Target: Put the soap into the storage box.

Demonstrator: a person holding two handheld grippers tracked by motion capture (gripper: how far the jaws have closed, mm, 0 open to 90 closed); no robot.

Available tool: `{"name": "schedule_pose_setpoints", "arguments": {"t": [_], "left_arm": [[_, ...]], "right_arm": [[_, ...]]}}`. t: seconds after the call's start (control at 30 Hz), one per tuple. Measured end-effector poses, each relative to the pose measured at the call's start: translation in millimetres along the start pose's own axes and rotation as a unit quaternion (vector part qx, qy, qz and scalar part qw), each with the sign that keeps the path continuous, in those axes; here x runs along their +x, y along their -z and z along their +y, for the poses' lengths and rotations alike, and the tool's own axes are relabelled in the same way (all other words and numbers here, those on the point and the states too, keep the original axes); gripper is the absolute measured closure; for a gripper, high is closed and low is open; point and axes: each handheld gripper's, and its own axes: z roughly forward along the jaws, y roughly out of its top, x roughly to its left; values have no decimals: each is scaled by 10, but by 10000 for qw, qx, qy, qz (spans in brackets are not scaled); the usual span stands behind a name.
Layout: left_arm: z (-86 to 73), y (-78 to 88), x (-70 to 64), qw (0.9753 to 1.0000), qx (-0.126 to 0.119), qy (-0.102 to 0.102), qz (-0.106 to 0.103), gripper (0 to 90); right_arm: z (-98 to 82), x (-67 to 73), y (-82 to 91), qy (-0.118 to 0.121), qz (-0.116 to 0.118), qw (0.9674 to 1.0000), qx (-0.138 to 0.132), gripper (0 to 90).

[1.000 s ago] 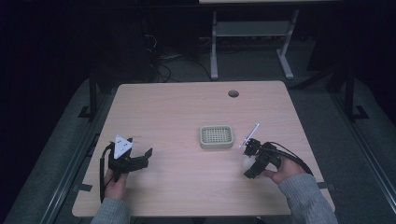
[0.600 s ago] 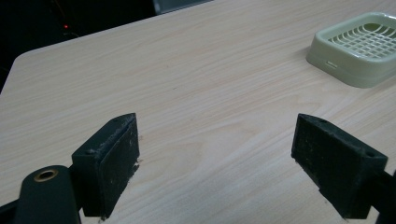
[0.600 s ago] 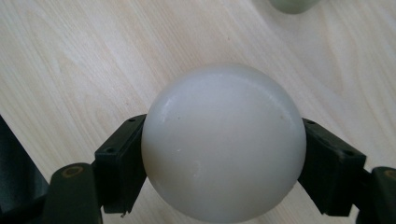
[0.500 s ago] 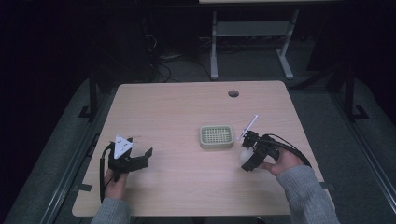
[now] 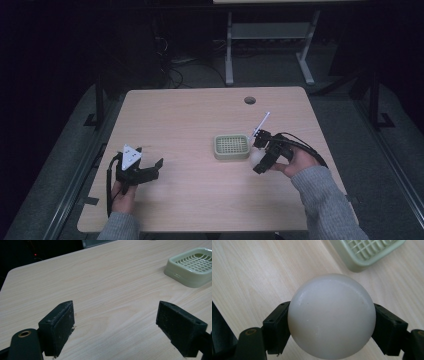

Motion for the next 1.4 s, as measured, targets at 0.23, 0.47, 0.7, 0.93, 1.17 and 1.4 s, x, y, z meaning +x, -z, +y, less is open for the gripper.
{"name": "schedule_pose_setpoints", "arguments": {"t": [0.23,0.47,0.7,0.93,1.17,1.4], "left_arm": [[0,4,5,10000,3,0,19,148],[5,5,-3,10000,-26,-25,8,148],[9,11,0,10000,-26,-36,16,148],[10,8,-2,10000,-30,-25,2,148],[15,11,-6,10000,-45,-23,4,148],[17,13,-6,10000,-63,-44,14,148]], "right_arm": [[117,-41,10,38,-14,10000,10,234],[272,-73,9,110,-39,9999,99,235],[385,-111,1,145,-51,9998,107,234],[536,-162,-41,182,-42,9997,127,234],[651,-179,-39,186,23,9998,118,234],[749,-218,-39,213,-15,9996,167,234]]}}
